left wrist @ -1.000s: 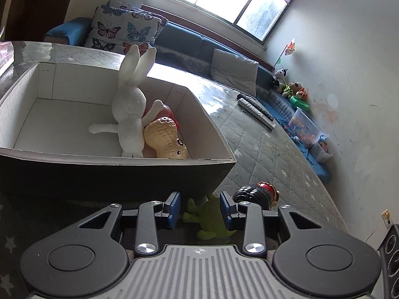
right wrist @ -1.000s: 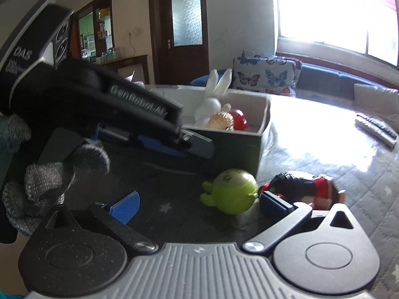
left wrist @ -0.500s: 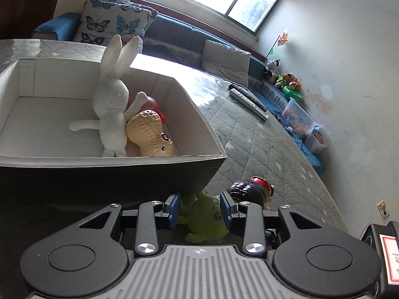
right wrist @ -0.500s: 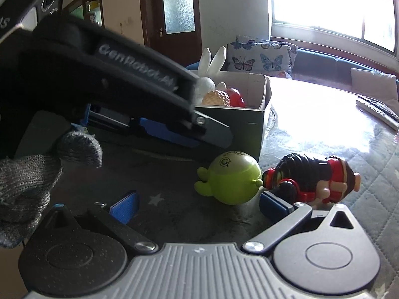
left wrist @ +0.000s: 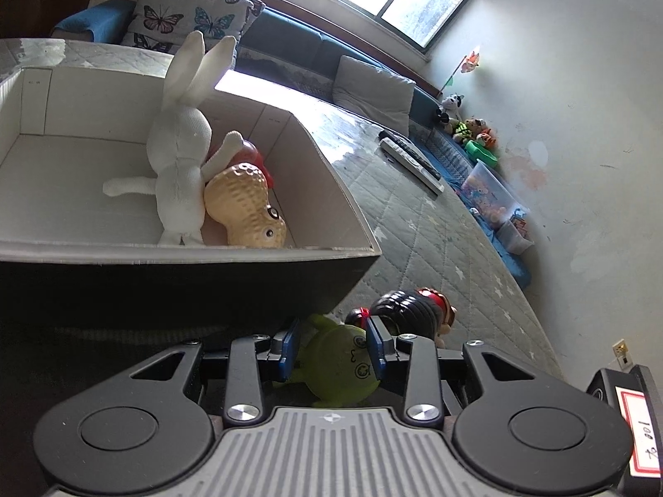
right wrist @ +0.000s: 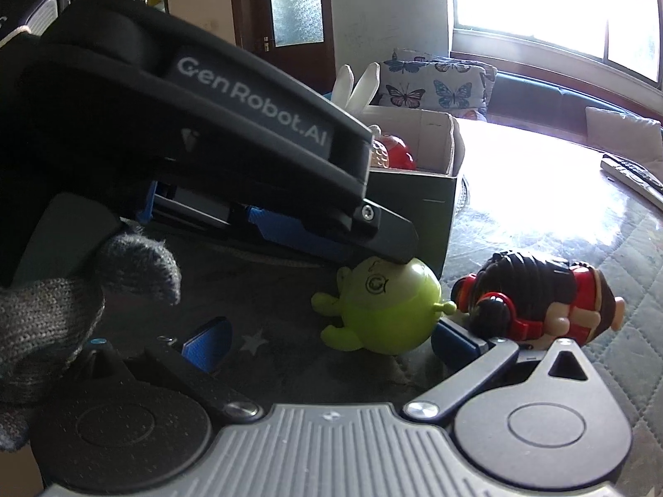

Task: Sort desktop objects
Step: 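Move the left gripper down onto the green alien figure, then close the left gripper on the green alien figure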

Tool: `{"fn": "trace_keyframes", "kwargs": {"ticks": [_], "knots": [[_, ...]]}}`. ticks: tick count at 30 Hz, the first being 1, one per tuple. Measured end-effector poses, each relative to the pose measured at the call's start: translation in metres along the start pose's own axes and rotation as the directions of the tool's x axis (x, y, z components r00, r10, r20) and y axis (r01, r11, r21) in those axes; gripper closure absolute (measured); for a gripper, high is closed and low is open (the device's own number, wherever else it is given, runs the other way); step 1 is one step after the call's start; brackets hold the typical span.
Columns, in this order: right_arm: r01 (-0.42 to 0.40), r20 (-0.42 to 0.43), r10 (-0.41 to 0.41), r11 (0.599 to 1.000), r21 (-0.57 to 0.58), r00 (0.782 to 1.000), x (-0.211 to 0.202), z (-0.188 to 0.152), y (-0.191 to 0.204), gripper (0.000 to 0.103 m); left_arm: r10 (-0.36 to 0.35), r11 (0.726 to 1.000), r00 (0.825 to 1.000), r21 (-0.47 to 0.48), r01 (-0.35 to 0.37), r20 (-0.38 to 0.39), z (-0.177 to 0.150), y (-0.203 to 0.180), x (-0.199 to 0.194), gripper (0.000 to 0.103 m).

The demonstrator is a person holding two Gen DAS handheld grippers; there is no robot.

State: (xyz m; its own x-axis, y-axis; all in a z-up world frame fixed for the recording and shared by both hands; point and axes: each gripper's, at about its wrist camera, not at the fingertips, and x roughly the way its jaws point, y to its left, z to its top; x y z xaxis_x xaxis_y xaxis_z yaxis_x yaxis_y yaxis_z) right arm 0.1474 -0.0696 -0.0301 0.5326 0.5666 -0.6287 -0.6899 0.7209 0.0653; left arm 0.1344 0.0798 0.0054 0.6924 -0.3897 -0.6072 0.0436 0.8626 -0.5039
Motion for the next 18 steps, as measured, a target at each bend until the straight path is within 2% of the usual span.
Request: {"fn": "trace_keyframes", "kwargs": {"ticks": [18], "knots": [[-0.056, -0.016, 0.056, 0.997, -0.053, 0.998, -0.025, -0.012, 0.016, 0.000, -0.049, 0.998, 0.998, 0.031, 0.050, -0.032, -0.024, 0.003, -0.024, 0.063]]}}
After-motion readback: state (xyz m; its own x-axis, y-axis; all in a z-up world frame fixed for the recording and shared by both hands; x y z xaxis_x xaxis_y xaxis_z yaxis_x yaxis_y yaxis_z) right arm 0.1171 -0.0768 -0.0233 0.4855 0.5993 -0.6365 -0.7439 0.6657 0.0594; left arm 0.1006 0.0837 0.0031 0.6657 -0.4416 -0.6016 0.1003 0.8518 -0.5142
